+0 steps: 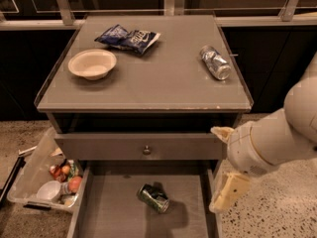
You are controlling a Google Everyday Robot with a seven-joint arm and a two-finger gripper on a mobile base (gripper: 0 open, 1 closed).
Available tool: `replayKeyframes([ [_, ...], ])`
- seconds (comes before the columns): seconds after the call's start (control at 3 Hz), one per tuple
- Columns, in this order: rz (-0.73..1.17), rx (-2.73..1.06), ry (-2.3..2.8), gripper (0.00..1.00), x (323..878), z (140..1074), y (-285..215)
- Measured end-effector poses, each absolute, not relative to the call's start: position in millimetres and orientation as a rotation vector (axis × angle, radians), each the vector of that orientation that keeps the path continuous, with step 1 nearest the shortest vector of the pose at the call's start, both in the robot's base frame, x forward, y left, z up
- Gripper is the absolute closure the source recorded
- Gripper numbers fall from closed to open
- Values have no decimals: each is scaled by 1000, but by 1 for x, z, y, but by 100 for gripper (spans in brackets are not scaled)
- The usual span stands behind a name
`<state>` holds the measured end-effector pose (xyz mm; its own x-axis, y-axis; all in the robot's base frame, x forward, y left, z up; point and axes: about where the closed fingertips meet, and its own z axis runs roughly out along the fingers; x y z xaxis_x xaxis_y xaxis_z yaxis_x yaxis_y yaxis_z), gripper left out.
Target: Pick green can from middle drawer and place on counter
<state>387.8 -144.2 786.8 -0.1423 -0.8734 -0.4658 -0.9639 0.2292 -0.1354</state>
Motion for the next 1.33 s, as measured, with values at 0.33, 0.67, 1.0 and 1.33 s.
replayKeyframes([
  [0.33, 373, -1646, 2032, 0, 389, 738, -125],
  [0.67, 421, -1605, 1992, 0, 396, 683, -117],
  [1.0, 412, -1542, 1994, 0, 412, 633, -114],
  [1.33, 414, -1548, 1997, 0, 412, 628, -110],
])
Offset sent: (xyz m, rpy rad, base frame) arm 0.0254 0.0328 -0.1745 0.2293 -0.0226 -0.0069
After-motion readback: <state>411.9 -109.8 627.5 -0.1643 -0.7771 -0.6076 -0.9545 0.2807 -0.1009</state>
